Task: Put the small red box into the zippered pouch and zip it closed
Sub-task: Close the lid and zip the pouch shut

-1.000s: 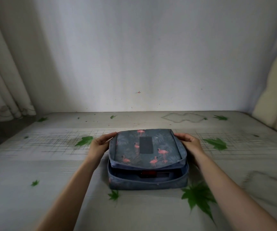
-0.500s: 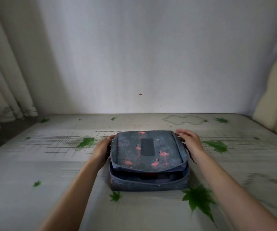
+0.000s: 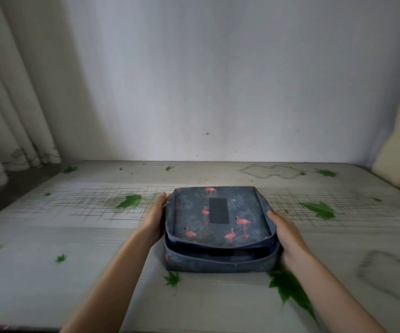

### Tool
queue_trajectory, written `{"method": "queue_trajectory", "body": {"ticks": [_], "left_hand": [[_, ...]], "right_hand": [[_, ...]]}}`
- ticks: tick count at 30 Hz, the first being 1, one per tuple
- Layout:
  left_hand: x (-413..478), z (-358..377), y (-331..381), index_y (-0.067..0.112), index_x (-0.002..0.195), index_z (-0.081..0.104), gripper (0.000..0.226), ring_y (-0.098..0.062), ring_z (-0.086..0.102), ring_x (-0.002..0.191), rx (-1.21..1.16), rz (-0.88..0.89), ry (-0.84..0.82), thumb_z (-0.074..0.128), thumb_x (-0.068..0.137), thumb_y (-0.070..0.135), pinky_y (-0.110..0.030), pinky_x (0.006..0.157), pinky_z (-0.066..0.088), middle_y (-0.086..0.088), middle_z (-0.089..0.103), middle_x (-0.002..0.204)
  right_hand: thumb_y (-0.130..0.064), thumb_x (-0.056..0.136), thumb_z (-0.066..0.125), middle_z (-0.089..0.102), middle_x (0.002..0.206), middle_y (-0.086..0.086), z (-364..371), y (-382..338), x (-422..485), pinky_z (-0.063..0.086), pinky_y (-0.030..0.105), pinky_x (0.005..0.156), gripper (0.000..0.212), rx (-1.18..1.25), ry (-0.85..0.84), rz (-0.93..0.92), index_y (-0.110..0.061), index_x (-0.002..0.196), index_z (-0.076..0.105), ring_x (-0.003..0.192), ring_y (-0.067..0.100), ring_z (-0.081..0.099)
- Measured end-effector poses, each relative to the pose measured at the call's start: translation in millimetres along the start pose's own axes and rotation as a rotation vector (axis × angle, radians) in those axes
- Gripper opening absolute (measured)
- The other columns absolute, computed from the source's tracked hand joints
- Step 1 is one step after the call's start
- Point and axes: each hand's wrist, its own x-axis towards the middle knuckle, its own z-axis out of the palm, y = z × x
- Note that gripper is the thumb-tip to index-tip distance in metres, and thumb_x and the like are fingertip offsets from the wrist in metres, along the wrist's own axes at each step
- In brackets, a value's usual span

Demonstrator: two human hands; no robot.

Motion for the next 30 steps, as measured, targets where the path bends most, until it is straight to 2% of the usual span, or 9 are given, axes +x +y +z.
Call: {"method": "queue_trajectory", "body": {"ticks": [3, 6, 9, 12, 15, 22, 24, 27, 30], "left_hand": [[-2.0, -0.9, -2.0, 0.013, 0.089, 0.066, 0.042, -0.019, 0.066, 0.081, 0.016, -0.022, 0.010, 0.036, 0.093, 0.043, -0.030, 0.064, 0.051, -0.006, 0.071, 0.084], [-3.8, -0.4, -4.7, 0.010, 0.093, 0.065, 0.038, -0.020, 0.067, 0.078, 0.028, -0.012, 0.041, 0.041, 0.091, 0.041, -0.029, 0.060, 0.052, -0.008, 0.070, 0.086], [-6.9, 2.0, -6.4, 0.007, 0.106, 0.060, 0.035, -0.023, 0.063, 0.082, -0.019, 0.011, 0.073, 0.041, 0.093, 0.034, -0.032, 0.064, 0.050, -0.011, 0.066, 0.093], [-10.7, 2.1, -7.3, 0.005, 0.118, 0.054, 0.035, -0.026, 0.060, 0.090, -0.051, 0.042, 0.094, 0.038, 0.095, 0.026, -0.034, 0.073, 0.050, -0.014, 0.063, 0.105], [-13.1, -1.1, -7.1, 0.005, 0.123, 0.050, 0.035, -0.028, 0.056, 0.099, -0.060, 0.049, 0.157, 0.037, 0.095, 0.020, -0.036, 0.082, 0.047, -0.016, 0.058, 0.116], [-15.3, -13.9, -6.9, 0.006, 0.101, 0.053, 0.018, -0.018, 0.055, 0.075, -0.014, 0.118, 0.301, 0.041, 0.091, 0.015, -0.028, 0.066, 0.046, -0.013, 0.058, 0.096], [-15.2, -16.0, -6.2, 0.006, 0.100, 0.054, 0.021, -0.018, 0.056, 0.073, 0.063, 0.122, 0.315, 0.039, 0.091, 0.016, -0.028, 0.065, 0.045, -0.011, 0.060, 0.088], [-16.1, -15.2, -5.6, 0.008, 0.086, 0.056, 0.024, -0.019, 0.056, 0.070, 0.129, 0.139, 0.326, 0.035, 0.092, 0.017, -0.029, 0.062, 0.045, -0.008, 0.061, 0.078], [-14.0, -14.4, -6.1, 0.006, 0.089, 0.057, 0.029, -0.020, 0.056, 0.068, 0.191, 0.155, 0.317, 0.031, 0.094, 0.019, -0.028, 0.059, 0.045, -0.009, 0.062, 0.079]], "right_hand": [[-0.018, 0.093, 0.045, 0.066, 0.106, 0.000, -3.3, 16.0, -27.3, 0.049, 0.033, 0.075, 0.023, 0.024, 0.013, -0.059, -0.025, 0.109, 0.061, 0.097, 0.017, 0.061], [-0.012, 0.092, 0.046, 0.056, 0.129, 0.001, -2.1, 34.7, -47.2, 0.037, 0.042, 0.105, 0.037, 0.050, 0.050, -0.144, -0.021, 0.128, 0.050, 0.119, 0.020, 0.050], [-0.011, 0.092, 0.046, 0.047, 0.139, 0.002, 4.8, 44.2, -50.9, 0.029, 0.042, 0.112, 0.045, 0.035, 0.084, -0.181, -0.019, 0.136, 0.039, 0.127, 0.019, 0.043], [-0.017, 0.095, 0.042, 0.041, 0.143, 0.002, 11.5, 38.9, -41.0, 0.030, 0.037, 0.109, 0.043, -0.044, 0.100, -0.188, -0.019, 0.137, 0.036, 0.128, 0.020, 0.040], [-0.018, 0.096, 0.040, 0.048, 0.135, 0.005, 14.8, 27.7, -25.0, 0.035, 0.032, 0.097, 0.034, -0.082, 0.102, -0.194, -0.018, 0.130, 0.044, 0.114, 0.017, 0.045], [-0.018, 0.096, 0.037, 0.053, 0.124, 0.012, 24.7, 5.0, 14.8, 0.037, 0.031, 0.087, 0.032, -0.203, 0.165, -0.173, -0.006, 0.123, 0.050, 0.106, 0.023, 0.050], [-0.015, 0.096, 0.037, 0.058, 0.108, 0.015, 27.3, -0.9, 25.2, 0.040, 0.029, 0.077, 0.023, -0.233, 0.155, -0.191, -0.005, 0.102, 0.057, 0.093, 0.023, 0.052], [-0.012, 0.094, 0.037, 0.054, 0.087, 0.016, 29.9, -10.5, 40.1, 0.033, 0.029, 0.059, 0.027, -0.259, 0.183, -0.187, -0.009, 0.070, 0.049, 0.080, 0.022, 0.047], [-0.013, 0.094, 0.037, 0.058, 0.098, 0.020, 29.2, -13.2, 47.5, 0.036, 0.028, 0.071, 0.023, -0.247, 0.182, -0.163, -0.003, 0.084, 0.056, 0.086, 0.023, 0.049]]}}
